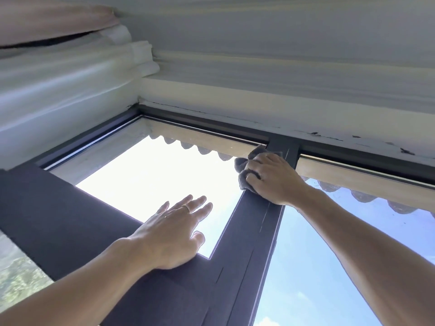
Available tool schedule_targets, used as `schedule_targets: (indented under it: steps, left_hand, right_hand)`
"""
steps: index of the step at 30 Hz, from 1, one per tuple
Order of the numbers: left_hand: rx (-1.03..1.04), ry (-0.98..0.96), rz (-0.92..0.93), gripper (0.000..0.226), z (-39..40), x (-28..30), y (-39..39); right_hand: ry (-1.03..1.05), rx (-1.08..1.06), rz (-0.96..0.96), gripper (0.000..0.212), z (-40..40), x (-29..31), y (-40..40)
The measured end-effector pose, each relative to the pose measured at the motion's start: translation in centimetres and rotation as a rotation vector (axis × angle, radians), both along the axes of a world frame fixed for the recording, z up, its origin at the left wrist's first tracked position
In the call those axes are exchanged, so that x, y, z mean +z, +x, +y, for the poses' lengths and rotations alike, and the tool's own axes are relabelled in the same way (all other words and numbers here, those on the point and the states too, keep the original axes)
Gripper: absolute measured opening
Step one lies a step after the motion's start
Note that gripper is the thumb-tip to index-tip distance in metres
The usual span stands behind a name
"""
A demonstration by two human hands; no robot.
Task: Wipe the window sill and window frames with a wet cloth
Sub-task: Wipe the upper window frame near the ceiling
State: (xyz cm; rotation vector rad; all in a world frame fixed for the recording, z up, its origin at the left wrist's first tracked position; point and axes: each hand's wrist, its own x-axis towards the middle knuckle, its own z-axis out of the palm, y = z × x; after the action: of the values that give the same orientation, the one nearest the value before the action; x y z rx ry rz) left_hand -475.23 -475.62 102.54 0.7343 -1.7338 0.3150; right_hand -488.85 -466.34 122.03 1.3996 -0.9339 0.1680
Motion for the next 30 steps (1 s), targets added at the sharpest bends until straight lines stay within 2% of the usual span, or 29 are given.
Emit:
schedule_targets:
  steps: [3,6,11,13,15,17,20,22,26,30]
  left_hand:
    - [0.005,-0.015,0.018,0.063,-0.1,-0.4,-0.2]
    - [0.017,-0.023,0.032,0.061,-0.3,-0.9,-0.4]
    - [0.019,-0.017,0.045,0.062,-0.3,-1.0,-0.5]
    - [0.014,-0.016,0.041,0.064,-0.2,-1.0,-0.4]
    - [0.009,-0.029,0.031,0.064,0.0,-1.2,-0.4]
    - [0.005,-0.042,0.039,0.063,0.1,-1.4,-0.4]
    - [0.012,-0.035,0.035,0.061,-0.1,-1.5,-0.5]
    - [0.023,-0.036,0.057,0.061,-0.4,-1.6,-0.5]
    - [0.064,-0.025,0.09,0.058,-0.4,-1.9,-0.5]
    - [0.046,-0.024,0.091,0.055,-0.4,-2.4,-0.2]
  right_hand:
    - [0.097,0.023,0.061,0.035,-0.2,-3.5,0.3]
    - [0.219,0.03,0.207,0.048,-0.1,-7.2,-0.1]
    - [0.108,0.052,0.088,0.058,0.9,-4.4,-0.6]
    - [0.148,0.052,0.127,0.045,0.4,-6.7,-0.3]
    - [0.219,0.064,0.221,0.042,0.0,-9.8,-0.8]
    - [0.221,0.035,0.253,0.042,0.5,-9.7,-1.5]
    - [0.11,0.03,0.169,0.049,1.5,-7.9,-1.8]
    - [0.096,0.03,0.177,0.048,1.2,-9.5,-1.5]
    - [0.206,0.03,0.305,0.037,1.0,-15.0,-2.1]
    - [0.053,-0.007,0.226,0.047,1.2,-11.7,-1.9]
